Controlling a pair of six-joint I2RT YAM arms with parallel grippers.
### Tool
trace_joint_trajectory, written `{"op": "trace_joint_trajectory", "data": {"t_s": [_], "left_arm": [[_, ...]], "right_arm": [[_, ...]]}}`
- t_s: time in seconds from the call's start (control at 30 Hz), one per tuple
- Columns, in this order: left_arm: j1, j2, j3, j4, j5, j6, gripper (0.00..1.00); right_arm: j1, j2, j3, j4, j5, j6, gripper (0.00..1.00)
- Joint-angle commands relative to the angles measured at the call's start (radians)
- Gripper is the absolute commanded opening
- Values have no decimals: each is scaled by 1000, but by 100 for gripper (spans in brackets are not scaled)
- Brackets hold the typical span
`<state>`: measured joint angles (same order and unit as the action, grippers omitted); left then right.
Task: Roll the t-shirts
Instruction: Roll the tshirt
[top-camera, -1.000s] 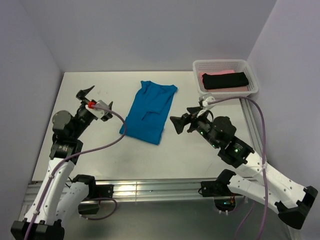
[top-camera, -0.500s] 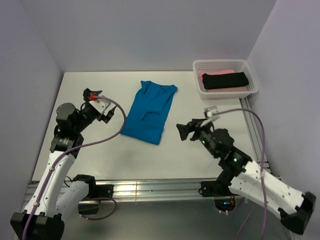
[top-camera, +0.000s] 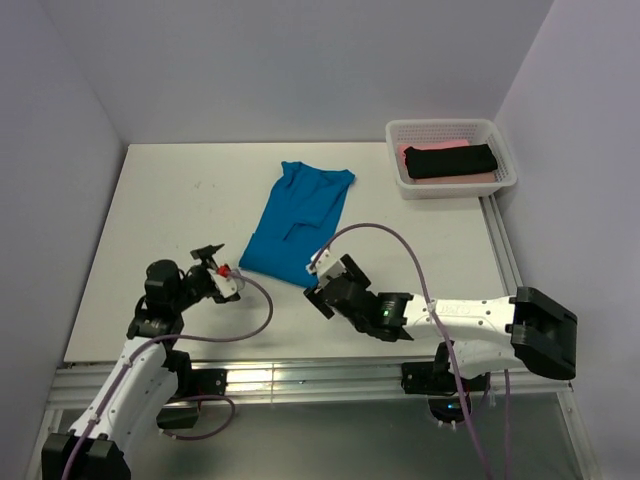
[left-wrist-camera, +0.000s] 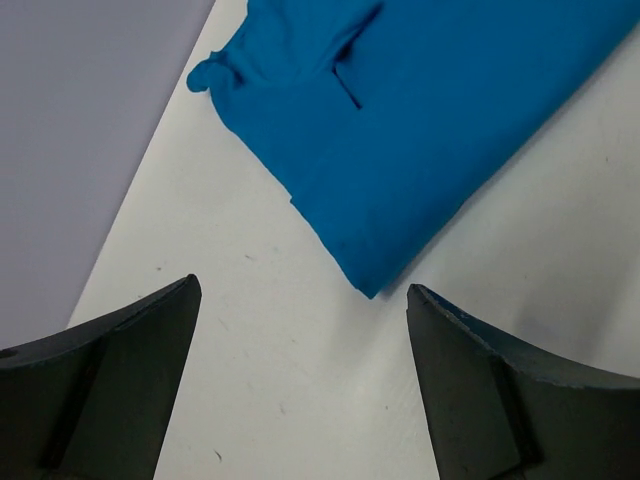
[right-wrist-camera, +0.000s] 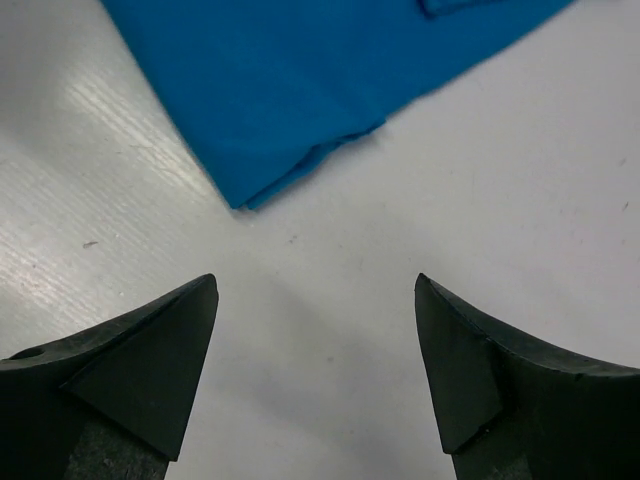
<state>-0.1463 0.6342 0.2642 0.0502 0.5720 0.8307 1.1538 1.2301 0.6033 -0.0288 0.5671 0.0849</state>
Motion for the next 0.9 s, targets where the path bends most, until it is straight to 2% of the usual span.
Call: {"op": "trace_joint_trajectory", "data": {"t_s": [0.0,0.13,0.17,0.23,0.27,0.33,0.4,0.5,0.6,0.67,0.8,0.87], "left_arm": [[1,-22,-61,122,68,169,89],[1,-1,-121,177,65,258,90],[1,22,-131,194,72,319,90],[2,54,-132,195,84,356,91],[2,94,-120,179,110,387,91],[11,137,-48,46,164,451,89],[58,202,-11,-79,297,605,89],[125,284,30,-110,368,734,90],[136,376,90,-150,367,775,86],[139,448,128,-219,364,817,78],[145,533,170,-296,371,970,74],[171,556,165,-294,377,1008,72]], "right_arm": [[37,15,7,177,74,-161,85],[73,61,-19,265,56,-328,84],[76,87,-13,265,45,-371,84],[81,118,3,254,39,-393,84],[80,144,10,251,18,-419,84],[81,167,13,268,2,-439,83],[83,196,12,283,-27,-458,83],[83,242,23,279,-52,-473,83],[81,296,41,288,-55,-496,81],[81,333,61,282,-64,-513,79],[80,399,107,271,-53,-534,76],[78,442,148,241,-35,-530,70]]}}
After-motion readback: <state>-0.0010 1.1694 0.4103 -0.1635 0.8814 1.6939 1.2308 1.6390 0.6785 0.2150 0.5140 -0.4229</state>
